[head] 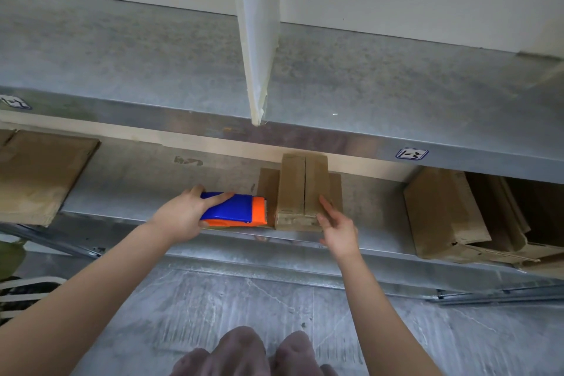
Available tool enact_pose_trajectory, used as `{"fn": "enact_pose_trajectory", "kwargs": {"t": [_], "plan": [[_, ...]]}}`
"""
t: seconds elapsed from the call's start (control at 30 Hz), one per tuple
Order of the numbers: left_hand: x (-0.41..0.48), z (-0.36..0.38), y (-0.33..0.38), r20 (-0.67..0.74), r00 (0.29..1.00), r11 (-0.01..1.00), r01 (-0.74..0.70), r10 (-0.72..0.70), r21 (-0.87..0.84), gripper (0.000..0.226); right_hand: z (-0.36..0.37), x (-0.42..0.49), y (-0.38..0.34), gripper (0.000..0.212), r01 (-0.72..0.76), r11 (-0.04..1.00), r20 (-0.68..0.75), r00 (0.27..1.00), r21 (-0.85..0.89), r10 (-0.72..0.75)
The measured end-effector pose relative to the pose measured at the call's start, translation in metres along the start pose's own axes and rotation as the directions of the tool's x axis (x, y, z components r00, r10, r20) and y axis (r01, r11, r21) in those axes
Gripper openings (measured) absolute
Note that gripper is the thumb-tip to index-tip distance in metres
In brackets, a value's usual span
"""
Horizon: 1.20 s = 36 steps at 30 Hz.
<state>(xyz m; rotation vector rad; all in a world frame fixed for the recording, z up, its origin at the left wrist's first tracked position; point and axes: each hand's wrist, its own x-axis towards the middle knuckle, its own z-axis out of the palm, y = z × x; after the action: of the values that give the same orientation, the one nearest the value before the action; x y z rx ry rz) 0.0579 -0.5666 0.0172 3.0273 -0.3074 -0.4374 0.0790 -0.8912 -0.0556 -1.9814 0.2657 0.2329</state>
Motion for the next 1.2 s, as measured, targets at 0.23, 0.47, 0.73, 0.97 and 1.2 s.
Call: {"fn": "enact_pose_trajectory", "kwargs": {"t": [0.23, 0.47, 0.73, 0.97, 1.2], "plan": [[0.002, 0.005, 0.013, 0.013, 1.000, 0.999, -0.008, 0.008, 0.036, 0.080, 0.003, 0.000, 0.000, 0.041, -0.025, 0.999, -0.007, 1.000, 0.023, 0.025], [0.015, 0.013, 0.009, -0.010, 0.998, 0.984, -0.069, 0.068, -0.166, 0.073, 0.002, 0.000, -0.002, 0.043, -0.027, 0.997, -0.001, 1.000, 0.077, 0.028], [0.017, 0.008, 0.004, -0.014, 0.995, 0.972, -0.095, 0.094, -0.217, 0.068, 0.000, -0.002, -0.005, 0.041, -0.019, 0.998, 0.013, 1.000, 0.068, 0.019], [0.019, 0.006, 0.031, 0.032, 0.999, 0.999, -0.024, 0.024, -0.023, 0.068, 0.002, -0.005, -0.007, 0.045, 0.002, 0.996, -0.003, 1.000, 0.088, -0.002], [0.026, 0.012, 0.021, 0.026, 0.999, 1.000, 0.027, -0.027, -0.006, 0.065, -0.002, -0.006, -0.009, 0.043, -0.019, 0.997, 0.023, 1.000, 0.070, 0.018]]}}
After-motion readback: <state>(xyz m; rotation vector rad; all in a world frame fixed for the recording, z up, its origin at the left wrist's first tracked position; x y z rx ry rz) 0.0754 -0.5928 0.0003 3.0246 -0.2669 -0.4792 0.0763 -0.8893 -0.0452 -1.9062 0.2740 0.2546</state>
